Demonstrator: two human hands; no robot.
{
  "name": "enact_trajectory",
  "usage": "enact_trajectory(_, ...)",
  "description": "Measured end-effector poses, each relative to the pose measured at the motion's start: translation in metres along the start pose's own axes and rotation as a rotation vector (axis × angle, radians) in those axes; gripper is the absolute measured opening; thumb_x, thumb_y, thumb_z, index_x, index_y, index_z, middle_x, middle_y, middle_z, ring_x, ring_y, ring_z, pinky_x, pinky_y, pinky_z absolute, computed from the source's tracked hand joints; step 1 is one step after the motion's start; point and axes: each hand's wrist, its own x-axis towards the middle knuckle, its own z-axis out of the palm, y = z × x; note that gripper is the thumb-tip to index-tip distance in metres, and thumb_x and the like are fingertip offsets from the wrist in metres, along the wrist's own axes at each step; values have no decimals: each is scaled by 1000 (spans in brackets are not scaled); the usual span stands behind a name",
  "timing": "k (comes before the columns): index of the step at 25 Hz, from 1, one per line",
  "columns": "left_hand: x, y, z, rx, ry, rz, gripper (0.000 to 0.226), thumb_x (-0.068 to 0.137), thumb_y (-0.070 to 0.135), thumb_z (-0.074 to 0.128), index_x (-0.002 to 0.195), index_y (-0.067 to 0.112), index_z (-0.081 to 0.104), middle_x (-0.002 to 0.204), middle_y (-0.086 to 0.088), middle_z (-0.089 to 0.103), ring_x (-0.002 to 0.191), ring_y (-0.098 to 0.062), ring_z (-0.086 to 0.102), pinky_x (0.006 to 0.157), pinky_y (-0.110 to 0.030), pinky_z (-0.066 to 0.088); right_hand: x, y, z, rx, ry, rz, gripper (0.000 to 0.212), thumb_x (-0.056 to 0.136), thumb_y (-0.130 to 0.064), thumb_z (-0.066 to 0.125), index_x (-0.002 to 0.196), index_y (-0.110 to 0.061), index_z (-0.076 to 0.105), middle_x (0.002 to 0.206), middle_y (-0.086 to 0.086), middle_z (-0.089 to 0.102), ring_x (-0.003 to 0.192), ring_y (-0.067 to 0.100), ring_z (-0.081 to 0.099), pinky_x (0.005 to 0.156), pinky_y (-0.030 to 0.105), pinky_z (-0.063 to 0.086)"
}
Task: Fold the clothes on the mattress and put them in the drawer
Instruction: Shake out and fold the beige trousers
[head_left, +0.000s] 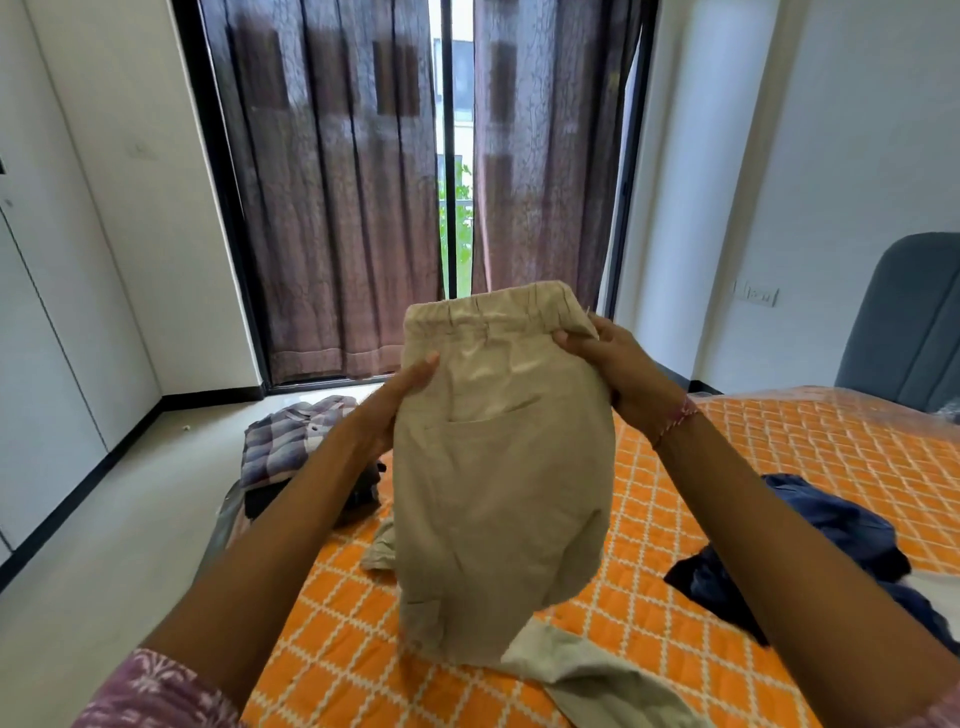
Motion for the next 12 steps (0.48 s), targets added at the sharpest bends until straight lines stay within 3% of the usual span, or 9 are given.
enact_trajectory(2,-3,-29,-1,131,-72,-81,67,45,35,91,98,5,65,82,-3,75,73,-13,72,61,-23,57,10,-9,-2,26,37,-14,12,90,-9,60,101,-10,66,88,0,71,79,10,67,72,24,55)
enact_trajectory(4,3,-37,5,123,-67,-33,43,69,32,80,100,6,64,86,-1,75,78,-12,71,69,-23,57,19,-13,-11,-61,144,-26,12,90,-10,60,100,-6,68,80,-1,71,73,10,65,70,24,54)
enact_trajectory(6,4,-22,11,-58,14,51,20,87,28,61,94,10,66,77,2,75,71,-8,70,66,-20,56,25,-18,-21,-174,223,-13,15,91,-8,60,102,-3,67,79,2,67,72,11,62,66,21,54)
enact_trajectory(8,7,-12,12,-191,-44,184,27,72,35,75,89,15,70,76,4,74,71,-8,70,63,-20,56,35,-30,-29,-86,283,52,9,91,-5,58,94,-4,67,77,5,64,68,13,60,55,19,54)
enact_trajectory(10,5,-14,22,142,-62,235,31,69,22,82,96,20,67,82,9,74,83,-11,71,65,-21,55,45,-41,-41,93,312,123,14,92,-5,56,102,-3,66,77,8,63,67,17,60,50,23,53)
enact_trajectory(12,11,-19,30,329,40,279,18,84,7,68,97,19,65,83,11,74,86,-14,70,70,-24,55,42,-44,-49,174,292,163,24,93,-13,56,114,-3,64,84,9,67,72,19,64,54,27,55)
